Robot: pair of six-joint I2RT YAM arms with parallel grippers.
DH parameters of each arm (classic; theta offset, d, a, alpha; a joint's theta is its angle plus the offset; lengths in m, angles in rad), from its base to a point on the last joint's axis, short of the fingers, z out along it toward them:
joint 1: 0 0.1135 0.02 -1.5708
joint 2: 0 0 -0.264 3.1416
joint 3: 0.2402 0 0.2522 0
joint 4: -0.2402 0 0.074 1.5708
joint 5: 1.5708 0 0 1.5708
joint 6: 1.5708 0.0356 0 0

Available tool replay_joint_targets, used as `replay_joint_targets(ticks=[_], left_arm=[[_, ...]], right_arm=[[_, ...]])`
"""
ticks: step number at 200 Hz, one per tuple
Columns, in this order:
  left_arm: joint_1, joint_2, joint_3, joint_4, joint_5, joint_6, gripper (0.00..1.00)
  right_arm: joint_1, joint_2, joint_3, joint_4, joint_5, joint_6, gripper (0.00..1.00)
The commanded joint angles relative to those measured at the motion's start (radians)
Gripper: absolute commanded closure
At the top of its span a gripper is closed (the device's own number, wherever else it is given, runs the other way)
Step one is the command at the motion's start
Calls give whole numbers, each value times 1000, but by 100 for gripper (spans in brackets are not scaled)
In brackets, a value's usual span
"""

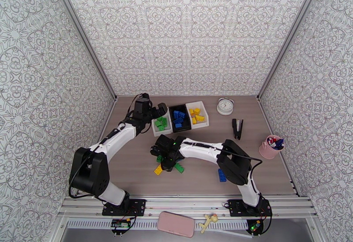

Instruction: Sort the legos into containers by color

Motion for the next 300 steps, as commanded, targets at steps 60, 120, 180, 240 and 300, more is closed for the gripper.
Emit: replay_joint_targets(ticks=[60,120,180,240,300], left_arm=[[9,-36,3,-18,13,8,0],[71,-90,-31,-38,-1,6,0],[180,-184,-88,-75,-1,2,0],[193,-190,-100,-74,8,1,0],[192,-203,-111,-83,5,4,0]], right_arm=[[3,-59,-32,68,-14,54,37],[-21,42,64,116,8,27,34],[-21,160,186,88,-16,-6,31],[-29,189,207,93,34,57,48],[-59,140,160,135,51,92,70]])
